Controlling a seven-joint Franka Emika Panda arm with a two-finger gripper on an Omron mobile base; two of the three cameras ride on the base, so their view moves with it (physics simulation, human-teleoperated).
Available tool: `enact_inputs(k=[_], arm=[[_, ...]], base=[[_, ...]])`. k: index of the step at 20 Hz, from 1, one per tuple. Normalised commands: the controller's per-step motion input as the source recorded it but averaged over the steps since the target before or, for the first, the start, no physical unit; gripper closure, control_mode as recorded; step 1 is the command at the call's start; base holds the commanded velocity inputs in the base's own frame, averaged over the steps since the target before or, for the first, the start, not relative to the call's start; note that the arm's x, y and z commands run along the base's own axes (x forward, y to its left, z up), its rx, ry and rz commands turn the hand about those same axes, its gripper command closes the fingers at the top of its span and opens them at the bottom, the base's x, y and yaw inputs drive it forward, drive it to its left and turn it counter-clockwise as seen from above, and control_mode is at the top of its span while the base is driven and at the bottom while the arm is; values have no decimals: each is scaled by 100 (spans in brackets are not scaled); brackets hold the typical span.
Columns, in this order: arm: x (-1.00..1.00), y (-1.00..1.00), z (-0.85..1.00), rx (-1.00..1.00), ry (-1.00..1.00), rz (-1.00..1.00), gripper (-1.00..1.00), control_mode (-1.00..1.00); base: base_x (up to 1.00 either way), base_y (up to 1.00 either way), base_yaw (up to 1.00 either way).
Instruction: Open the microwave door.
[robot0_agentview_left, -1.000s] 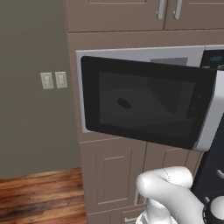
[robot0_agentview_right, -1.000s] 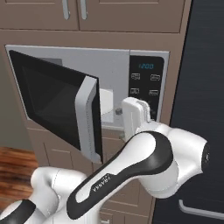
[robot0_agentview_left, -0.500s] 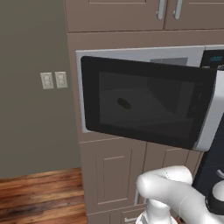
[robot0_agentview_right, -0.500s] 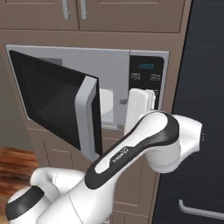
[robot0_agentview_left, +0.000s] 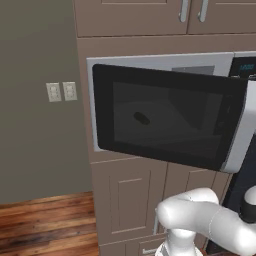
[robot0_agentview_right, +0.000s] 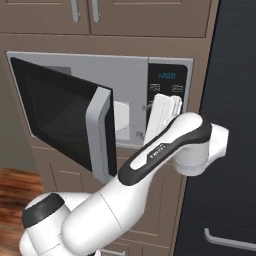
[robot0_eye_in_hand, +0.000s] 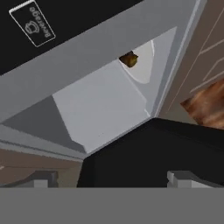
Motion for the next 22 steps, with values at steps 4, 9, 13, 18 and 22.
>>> enact_inputs(k=[4,9,13,18,22], arm=[[38,4,-7,7,1,0,-100,-100],[33,14,0,3,0,0,-100,-100],[25,29,0,0,0,0,-100,-100],[8,37,0,0,0,0,-100,-100],[-10,27,0,0,0,8,-100,-100]], base=[[0,0,0],[0,0,0],[0,0,0],[0,0,0],[0,0,0]])
